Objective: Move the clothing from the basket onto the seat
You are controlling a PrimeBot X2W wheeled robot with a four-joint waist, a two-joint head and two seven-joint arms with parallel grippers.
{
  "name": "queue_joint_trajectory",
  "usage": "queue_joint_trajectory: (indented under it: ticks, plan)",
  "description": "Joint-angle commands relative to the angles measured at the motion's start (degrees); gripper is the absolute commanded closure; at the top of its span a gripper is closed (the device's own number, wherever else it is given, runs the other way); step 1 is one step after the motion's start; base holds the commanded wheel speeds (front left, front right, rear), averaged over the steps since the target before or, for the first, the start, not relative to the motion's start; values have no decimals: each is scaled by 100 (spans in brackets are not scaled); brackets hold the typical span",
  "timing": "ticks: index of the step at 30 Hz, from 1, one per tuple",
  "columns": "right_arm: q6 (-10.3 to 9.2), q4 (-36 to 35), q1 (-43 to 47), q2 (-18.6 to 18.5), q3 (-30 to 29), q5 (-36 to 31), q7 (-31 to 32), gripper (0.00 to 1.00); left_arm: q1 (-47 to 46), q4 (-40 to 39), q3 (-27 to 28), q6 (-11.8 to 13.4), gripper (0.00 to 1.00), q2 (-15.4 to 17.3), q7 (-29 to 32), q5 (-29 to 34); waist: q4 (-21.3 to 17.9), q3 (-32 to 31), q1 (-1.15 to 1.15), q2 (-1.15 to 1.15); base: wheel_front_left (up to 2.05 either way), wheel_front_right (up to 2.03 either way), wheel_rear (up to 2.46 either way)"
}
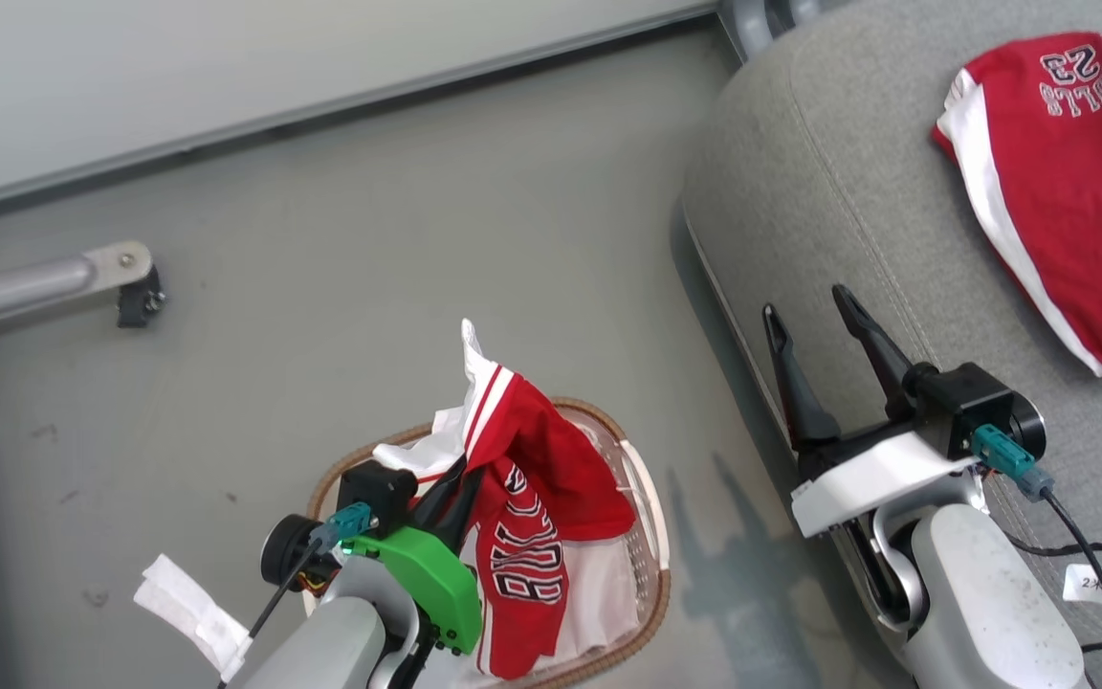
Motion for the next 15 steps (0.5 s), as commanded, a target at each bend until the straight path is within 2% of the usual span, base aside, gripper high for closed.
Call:
queue_joint_trajectory:
  ticks: [1,6,15]
  plan:
    - [-6,38,144,-25,1,14,-27,0,187,-142,169,-13,100,-51,-21,143,327,-504,0,0,0,0,0]
    - [-6,114,355,-25,20,31,-27,0,524,-605,700,-14,100,-140,-20,481,400,-793,0,0,0,0,0]
    - [-6,230,749,-24,75,75,-27,0,796,-1605,1300,-15,100,-275,-21,801,415,-1197,0,0,0,0,0]
